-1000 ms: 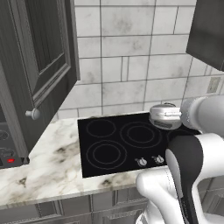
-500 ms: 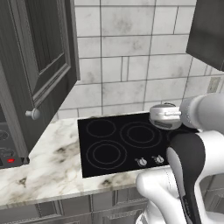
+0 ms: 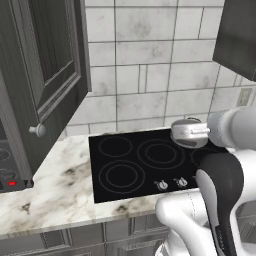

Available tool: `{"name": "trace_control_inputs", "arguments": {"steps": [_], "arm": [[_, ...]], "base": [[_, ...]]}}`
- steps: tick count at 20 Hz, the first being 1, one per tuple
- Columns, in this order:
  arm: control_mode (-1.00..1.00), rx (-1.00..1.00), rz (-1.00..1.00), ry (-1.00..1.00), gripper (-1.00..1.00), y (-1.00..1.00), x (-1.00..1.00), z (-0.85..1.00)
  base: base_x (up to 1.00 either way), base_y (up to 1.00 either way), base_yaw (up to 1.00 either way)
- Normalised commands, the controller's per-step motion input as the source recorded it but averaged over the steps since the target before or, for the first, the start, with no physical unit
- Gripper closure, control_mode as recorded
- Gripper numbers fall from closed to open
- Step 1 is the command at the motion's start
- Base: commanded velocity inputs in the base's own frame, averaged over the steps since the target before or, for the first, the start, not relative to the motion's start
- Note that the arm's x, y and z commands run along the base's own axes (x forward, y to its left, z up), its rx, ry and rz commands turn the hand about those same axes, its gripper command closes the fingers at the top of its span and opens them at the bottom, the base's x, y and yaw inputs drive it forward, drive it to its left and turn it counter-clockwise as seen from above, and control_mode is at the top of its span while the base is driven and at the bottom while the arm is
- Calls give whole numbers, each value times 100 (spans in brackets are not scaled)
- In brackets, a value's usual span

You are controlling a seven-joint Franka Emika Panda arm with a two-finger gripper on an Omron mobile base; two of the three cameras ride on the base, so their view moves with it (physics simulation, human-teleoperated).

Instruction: Open the cabinet and move the ladle to the pot. Then close the cabinet.

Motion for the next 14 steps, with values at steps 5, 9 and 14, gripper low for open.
{"name": "trace_control_inputs", "arguments": {"steps": [5,9,14], "arm": [[-100,0,4,0,-100,1,-15,0],[-100,0,3,1,-100,0,-13,0],[-100,0,1,3,-100,8,-6,0]], "base": [[0,0,0],[0,0,0],[0,0,0]]}}
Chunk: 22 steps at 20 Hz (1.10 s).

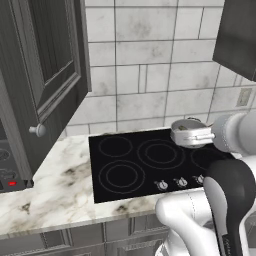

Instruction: Open the cabinet and move the ladle to the pot. Then close the cabinet.

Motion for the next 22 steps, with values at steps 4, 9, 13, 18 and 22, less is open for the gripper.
{"name": "trace_control_inputs", "arguments": {"steps": [4,9,13,18,22], "arm": [[-100,0,0,7,-100,4,0,0],[-100,0,0,5,-100,1,-6,0],[-100,-4,0,2,-100,26,-18,0],[-100,-1,0,1,-100,4,-23,0],[-100,0,0,0,-100,0,-29,0]], "base": [[0,0,0],[0,0,0],[0,0,0],[0,0,0],[0,0,0]]}}
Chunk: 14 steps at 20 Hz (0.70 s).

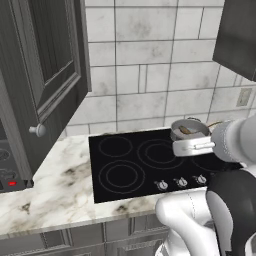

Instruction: Open the cabinet and move the ladle to the pot. Then close the cabinet.

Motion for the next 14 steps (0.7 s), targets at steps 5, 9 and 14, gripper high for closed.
{"name": "trace_control_inputs", "arguments": {"steps": [5,9,14], "arm": [[100,0,0,0,-100,0,-13,0],[100,0,0,0,-100,0,0,0],[100,0,0,0,-100,0,0,0]], "base": [[-18,1,0],[-28,6,0],[-19,24,0]]}}
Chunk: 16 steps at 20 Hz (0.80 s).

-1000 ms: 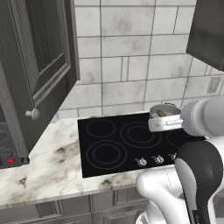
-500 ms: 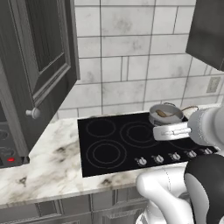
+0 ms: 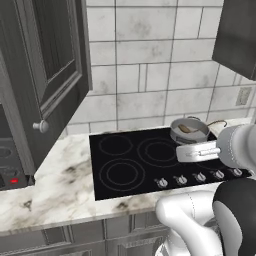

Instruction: Open the cabinet and move the ladle to the pot. Then close the cabinet.

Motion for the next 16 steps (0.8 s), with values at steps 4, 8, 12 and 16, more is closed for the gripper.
{"name": "trace_control_inputs", "arguments": {"steps": [4,8,12,16], "arm": [[100,0,0,0,-100,0,0,0],[100,0,0,0,-100,0,0,0],[100,0,0,0,-100,0,0,0],[100,0,0,0,-100,0,0,0]], "base": [[-23,37,0],[-42,33,0],[-51,28,0],[-58,17,0]]}}
